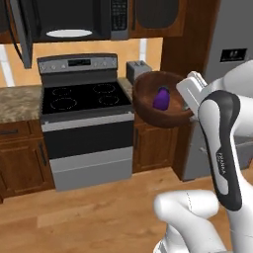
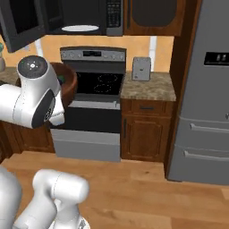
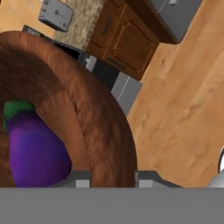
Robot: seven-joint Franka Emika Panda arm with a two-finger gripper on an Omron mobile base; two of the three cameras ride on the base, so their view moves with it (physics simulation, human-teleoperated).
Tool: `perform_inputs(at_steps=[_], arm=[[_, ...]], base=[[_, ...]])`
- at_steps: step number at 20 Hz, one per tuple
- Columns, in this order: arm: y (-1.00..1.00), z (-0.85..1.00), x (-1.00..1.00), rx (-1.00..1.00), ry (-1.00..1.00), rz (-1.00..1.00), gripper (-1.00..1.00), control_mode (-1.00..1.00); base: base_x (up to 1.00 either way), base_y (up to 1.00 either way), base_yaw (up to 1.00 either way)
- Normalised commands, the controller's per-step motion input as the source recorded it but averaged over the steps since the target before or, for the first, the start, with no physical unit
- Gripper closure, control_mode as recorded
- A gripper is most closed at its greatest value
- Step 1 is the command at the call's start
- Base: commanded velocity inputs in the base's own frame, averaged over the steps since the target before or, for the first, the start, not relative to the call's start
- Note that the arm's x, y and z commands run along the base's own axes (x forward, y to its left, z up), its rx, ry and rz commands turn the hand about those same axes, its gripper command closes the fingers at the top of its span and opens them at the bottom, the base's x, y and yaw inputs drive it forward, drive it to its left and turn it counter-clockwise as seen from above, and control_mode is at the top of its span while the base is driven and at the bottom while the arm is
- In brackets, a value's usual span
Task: Pick the eggplant from the sink and place it in the bowl. Then pick the bowl and place it in the microwave. Then close the microwave door and press the start button.
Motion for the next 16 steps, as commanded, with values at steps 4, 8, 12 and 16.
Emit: perform_inputs(at_steps=[4, 8, 12, 16], arm=[[0.00, 0.00, 0.00, 0.00, 0.00, 0.00, 1.00, 1.00], [0.00, 0.00, 0.00, 0.00, 0.00, 0.00, 1.00, 1.00], [0.00, 0.00, 0.00, 0.00, 0.00, 0.00, 1.00, 1.00], [0.00, 0.00, 0.00, 0.00, 0.00, 0.00, 1.00, 1.00]], base=[[1.00, 0.55, 0.00], [1.00, 0.66, 0.00], [1.00, 0.38, 0.00], [0.81, 0.31, 0.01]])
